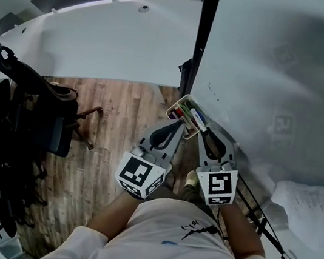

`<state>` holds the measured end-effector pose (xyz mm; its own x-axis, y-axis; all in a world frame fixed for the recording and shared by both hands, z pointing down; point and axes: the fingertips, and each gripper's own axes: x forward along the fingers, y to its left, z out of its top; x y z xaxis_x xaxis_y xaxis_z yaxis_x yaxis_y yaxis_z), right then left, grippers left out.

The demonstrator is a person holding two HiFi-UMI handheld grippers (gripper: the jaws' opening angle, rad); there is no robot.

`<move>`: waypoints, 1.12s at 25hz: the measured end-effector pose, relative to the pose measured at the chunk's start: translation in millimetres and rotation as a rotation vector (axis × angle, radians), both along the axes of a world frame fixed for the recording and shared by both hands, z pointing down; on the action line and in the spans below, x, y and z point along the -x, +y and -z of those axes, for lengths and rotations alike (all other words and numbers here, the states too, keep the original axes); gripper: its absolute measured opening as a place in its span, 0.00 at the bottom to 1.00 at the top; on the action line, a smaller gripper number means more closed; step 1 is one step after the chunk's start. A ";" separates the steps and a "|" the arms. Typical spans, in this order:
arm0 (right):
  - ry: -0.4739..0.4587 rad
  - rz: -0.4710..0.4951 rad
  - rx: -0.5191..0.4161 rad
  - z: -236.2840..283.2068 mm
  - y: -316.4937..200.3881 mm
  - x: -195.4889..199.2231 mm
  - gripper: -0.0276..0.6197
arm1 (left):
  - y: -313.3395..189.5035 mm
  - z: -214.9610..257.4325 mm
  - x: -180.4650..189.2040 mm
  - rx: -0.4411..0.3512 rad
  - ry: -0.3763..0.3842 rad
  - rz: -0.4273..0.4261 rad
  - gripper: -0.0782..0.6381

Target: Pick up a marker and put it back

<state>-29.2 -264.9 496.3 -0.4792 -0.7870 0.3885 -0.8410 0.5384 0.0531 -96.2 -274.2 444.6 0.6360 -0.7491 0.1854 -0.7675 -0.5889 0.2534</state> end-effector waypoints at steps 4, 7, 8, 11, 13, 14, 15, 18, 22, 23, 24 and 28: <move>-0.003 0.000 0.024 -15.6 -8.3 3.5 0.16 | -2.9 -8.0 2.1 0.016 -0.008 -0.005 0.12; -0.004 0.002 0.044 -25.6 -13.4 5.7 0.16 | -3.8 -12.3 4.6 0.024 -0.020 -0.005 0.12; -0.003 0.004 0.050 -29.4 -14.6 6.7 0.16 | -4.0 -13.5 5.9 0.027 -0.023 -0.003 0.12; 0.005 0.011 0.071 -41.8 -15.9 7.8 0.16 | -4.4 -16.3 9.6 0.033 -0.025 0.005 0.12; 0.015 0.016 0.087 -50.2 -15.6 7.5 0.16 | -4.4 -17.4 11.4 0.035 -0.027 0.010 0.12; 0.016 0.018 0.094 -53.7 -15.2 7.6 0.16 | -4.2 -17.9 12.3 0.036 -0.028 0.013 0.12; 0.015 0.019 0.101 -56.2 -14.7 7.7 0.16 | -3.8 -18.2 12.9 0.038 -0.029 0.015 0.12; 0.004 0.026 0.119 -59.0 -12.4 7.1 0.16 | -1.3 -16.4 11.8 0.039 -0.031 0.020 0.12; -0.004 0.028 0.118 -54.7 -9.1 3.0 0.17 | 3.4 -12.1 7.4 0.030 -0.033 0.025 0.12; -0.005 0.028 0.112 -51.7 -7.7 1.6 0.17 | 5.2 -10.7 5.9 0.028 -0.033 0.025 0.12; -0.006 0.028 0.106 -48.2 -6.1 0.3 0.17 | 7.3 -9.3 4.3 0.026 -0.033 0.026 0.12; -0.013 0.032 0.075 -31.5 2.0 -5.0 0.17 | 18.3 -5.0 -6.3 0.022 -0.035 0.022 0.12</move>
